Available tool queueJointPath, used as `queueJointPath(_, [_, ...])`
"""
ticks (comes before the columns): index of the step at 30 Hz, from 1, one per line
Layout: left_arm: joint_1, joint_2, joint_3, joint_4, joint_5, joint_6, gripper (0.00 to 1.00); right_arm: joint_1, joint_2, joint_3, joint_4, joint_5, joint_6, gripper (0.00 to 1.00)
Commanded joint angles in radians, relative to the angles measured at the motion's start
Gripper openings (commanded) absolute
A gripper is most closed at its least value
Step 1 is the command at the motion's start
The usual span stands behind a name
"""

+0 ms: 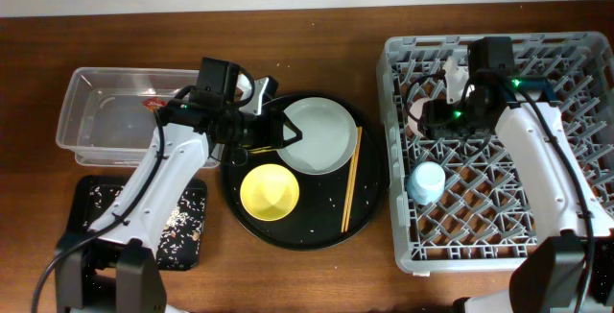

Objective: Sort waste into correct bins and load items into the dishwasher rack
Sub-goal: 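Place the pink cup upside down in the rack with the right gripper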

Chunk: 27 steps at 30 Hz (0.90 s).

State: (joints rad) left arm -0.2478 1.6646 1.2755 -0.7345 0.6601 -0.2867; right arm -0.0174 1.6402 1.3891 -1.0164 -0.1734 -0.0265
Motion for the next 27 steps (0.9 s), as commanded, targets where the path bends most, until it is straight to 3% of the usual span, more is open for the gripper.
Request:
queueJointPath(1, [-0.001,-0.008,0.001,0.0,-0.007,0.02,0.49,-0.003,0.003,0.003,0.003,0.002,0.006,0.62])
queueJointPath(16, [-0.001,-0.008,0.001,0.0,-0.007,0.02,0.49,-0.003,0.008,-0.008,-0.01,0.002,0.006,0.63])
queueJointPath(18, [-0.001,-0.008,0.001,0.0,-0.007,0.02,0.49,-0.003,0.01,-0.01,-0.011,0.002,0.006,0.68])
queueJointPath(19, [-0.001,-0.008,0.001,0.0,-0.007,0.02,0.49,-0.003,0.01,-0.01,-0.014,0.002,0.006,0.76])
queueJointPath(22, [-0.001,-0.008,0.001,0.0,-0.006,0.02,0.49,-0.003,0.016,-0.01,-0.017,0.002,0.006,0.88])
queueJointPath(27, [-0.001,-0.008,0.001,-0.001,-0.006,0.02,0.49,-0.003,0.021,-0.01,-0.019,0.002,0.006,0.9])
